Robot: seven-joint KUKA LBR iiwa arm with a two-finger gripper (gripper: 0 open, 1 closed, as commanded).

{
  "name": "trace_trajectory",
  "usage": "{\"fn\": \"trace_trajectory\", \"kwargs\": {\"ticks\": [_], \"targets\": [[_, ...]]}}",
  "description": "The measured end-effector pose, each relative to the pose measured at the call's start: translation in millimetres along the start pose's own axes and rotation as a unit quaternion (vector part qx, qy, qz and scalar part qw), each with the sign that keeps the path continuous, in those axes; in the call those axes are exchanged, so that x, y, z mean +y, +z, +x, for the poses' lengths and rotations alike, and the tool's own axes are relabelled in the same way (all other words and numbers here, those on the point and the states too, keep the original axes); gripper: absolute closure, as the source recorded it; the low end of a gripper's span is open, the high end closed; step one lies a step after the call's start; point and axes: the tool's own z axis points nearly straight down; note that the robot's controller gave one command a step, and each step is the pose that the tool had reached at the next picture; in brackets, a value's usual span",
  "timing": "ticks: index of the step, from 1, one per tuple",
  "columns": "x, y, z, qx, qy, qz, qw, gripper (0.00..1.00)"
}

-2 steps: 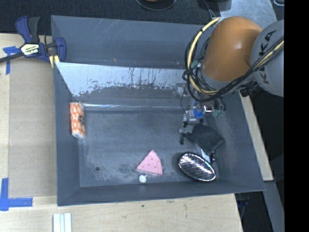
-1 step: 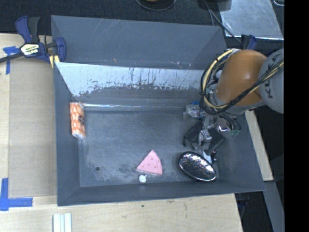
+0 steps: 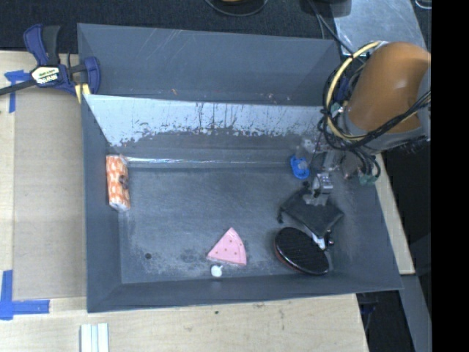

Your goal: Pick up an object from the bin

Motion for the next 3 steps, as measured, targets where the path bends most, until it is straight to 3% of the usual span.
{"fn": "trace_trajectory", "kwargs": {"ticks": [1, 2, 3], "targets": [[-29.5, 60.0, 27.4, 0.0083, -0.058, -0.001, 0.9983, 0.00], [-38.1, 84.0, 61.8, -0.0072, 0.020, 0.000, 0.9998, 0.00], [-31.6, 81.5, 46.2, -0.0046, -0.036, 0.000, 0.9994, 1.00]]}}
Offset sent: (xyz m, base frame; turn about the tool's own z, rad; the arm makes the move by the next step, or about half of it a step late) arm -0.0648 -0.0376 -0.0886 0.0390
